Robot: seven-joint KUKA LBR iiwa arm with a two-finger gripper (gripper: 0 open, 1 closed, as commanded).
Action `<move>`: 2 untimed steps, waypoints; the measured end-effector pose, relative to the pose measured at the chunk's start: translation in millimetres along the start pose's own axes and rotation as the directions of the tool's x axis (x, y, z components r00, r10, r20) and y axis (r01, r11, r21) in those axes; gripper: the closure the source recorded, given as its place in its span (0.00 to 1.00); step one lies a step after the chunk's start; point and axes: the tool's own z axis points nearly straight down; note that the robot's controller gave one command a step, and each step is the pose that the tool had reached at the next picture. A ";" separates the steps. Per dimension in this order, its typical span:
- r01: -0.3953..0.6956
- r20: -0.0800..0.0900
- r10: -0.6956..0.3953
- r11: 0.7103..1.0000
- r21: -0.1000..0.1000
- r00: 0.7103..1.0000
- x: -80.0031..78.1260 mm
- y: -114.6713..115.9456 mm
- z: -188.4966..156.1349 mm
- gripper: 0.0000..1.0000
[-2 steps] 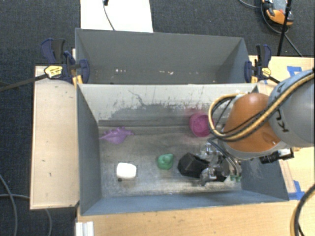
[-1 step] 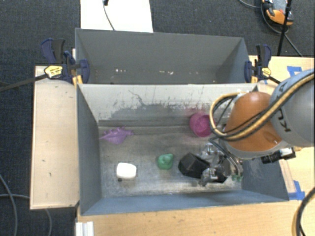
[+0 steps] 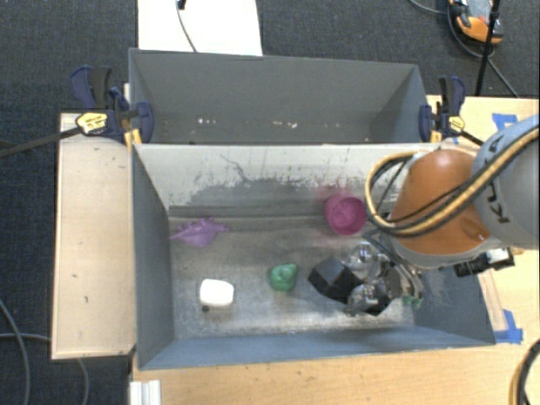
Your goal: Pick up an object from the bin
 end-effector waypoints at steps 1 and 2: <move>0.000 0.011 0.000 1.000 0.000 1.000 -2.3 0.1 -15.7 1.00; 0.000 0.009 0.000 1.000 0.000 1.000 -1.6 0.0 -23.5 1.00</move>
Offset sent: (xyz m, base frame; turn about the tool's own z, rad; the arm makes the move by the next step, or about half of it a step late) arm 0.0001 0.0000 0.0731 0.0000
